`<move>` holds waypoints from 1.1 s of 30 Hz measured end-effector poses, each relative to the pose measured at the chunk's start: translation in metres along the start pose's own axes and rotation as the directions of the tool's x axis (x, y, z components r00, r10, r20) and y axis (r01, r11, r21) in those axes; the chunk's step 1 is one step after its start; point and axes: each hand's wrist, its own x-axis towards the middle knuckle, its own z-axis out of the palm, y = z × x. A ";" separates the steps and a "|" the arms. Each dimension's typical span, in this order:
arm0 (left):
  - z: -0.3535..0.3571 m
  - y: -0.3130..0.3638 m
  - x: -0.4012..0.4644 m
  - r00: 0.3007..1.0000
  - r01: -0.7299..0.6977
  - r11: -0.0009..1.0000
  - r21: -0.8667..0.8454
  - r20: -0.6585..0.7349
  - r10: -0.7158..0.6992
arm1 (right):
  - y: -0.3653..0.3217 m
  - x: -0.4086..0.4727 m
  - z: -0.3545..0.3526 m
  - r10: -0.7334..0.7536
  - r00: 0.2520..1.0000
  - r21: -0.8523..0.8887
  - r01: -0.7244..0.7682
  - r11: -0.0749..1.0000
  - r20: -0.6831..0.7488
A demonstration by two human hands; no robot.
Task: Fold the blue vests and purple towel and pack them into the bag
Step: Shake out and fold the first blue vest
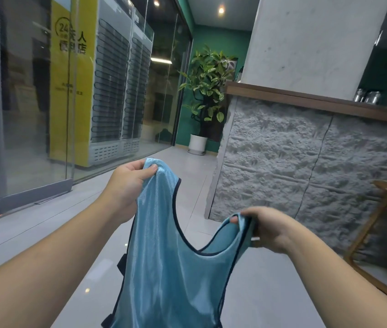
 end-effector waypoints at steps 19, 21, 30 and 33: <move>-0.034 0.014 0.009 0.982 -0.112 0.982 -0.153 -0.171 0.086 | -0.044 -0.013 -0.034 -0.374 0.822 0.019 0.422 0.906 -0.429; -0.035 0.014 0.009 0.978 -0.122 0.981 -0.153 -0.187 0.092 | -0.043 -0.011 -0.037 -0.350 0.830 0.043 0.407 0.912 -0.435; -0.048 0.016 0.016 0.961 -0.138 0.973 -0.186 -0.264 0.086 | -0.026 0.004 -0.048 -0.216 0.828 0.095 0.306 0.947 -0.517; -0.048 0.015 0.016 0.966 -0.134 0.976 -0.171 -0.244 0.090 | -0.027 0.002 -0.044 -0.261 0.792 0.032 0.333 0.942 -0.552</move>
